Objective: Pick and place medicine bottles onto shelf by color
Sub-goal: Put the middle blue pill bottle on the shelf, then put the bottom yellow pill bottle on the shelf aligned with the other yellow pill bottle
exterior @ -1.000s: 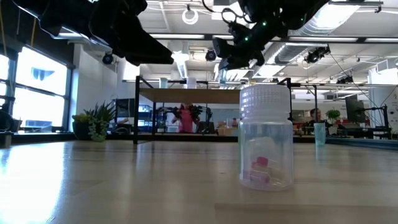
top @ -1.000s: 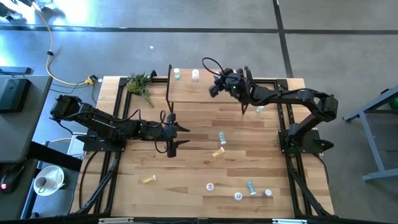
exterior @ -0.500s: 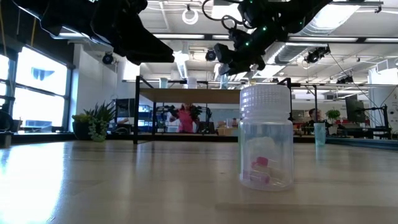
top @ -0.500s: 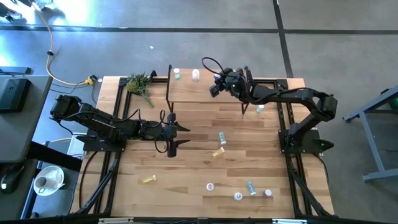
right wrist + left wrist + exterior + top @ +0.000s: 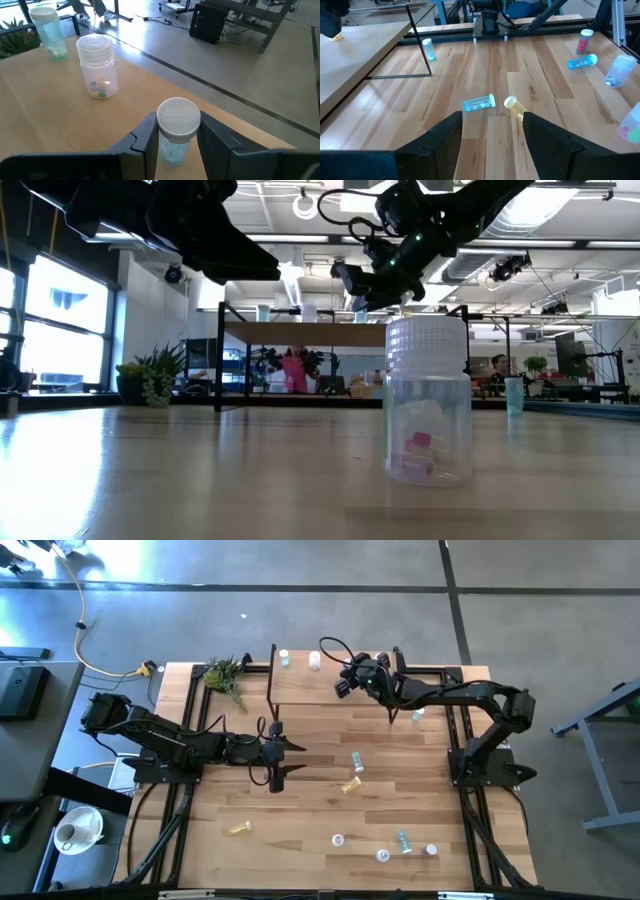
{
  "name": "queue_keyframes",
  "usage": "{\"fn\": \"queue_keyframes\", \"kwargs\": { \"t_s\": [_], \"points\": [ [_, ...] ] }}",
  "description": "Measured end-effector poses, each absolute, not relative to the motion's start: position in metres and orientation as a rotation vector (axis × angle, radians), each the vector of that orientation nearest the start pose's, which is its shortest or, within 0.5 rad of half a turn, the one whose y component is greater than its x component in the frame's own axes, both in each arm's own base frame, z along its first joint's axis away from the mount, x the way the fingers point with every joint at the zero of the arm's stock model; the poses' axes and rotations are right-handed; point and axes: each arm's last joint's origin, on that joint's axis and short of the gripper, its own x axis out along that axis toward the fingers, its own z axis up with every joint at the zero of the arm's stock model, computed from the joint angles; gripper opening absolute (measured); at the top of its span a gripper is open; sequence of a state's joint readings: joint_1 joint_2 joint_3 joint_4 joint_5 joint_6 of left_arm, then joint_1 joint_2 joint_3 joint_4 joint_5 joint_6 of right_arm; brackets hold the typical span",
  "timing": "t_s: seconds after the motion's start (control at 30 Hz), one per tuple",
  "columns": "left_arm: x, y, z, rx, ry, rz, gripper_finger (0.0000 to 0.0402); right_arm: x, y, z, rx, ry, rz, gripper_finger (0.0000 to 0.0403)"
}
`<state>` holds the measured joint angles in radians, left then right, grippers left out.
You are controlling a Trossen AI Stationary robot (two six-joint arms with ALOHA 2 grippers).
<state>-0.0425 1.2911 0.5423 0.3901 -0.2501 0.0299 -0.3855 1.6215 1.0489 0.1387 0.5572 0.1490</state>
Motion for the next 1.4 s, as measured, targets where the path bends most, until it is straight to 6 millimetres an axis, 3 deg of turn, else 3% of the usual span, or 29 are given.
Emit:
{"fn": "queue_keyframes", "kwargs": {
  "t_s": [0.7,1.1,1.4],
  "points": [
    [0.257,-0.004,0.201,0.082,0.359,0.200,0.0198,0.323,-0.150,0.246,0.108,0.377,-0.961,0.0105],
    [0.257,-0.004,0.201,0.082,0.359,0.200,0.0198,0.323,-0.150,0.246,0.108,0.377,-0.960,0.0194],
    [0.257,-0.004,0.201,0.082,0.360,0.200,0.0198,0.319,-0.148,0.257,0.106,0.343,-0.960,0.0204]
  ]
}}
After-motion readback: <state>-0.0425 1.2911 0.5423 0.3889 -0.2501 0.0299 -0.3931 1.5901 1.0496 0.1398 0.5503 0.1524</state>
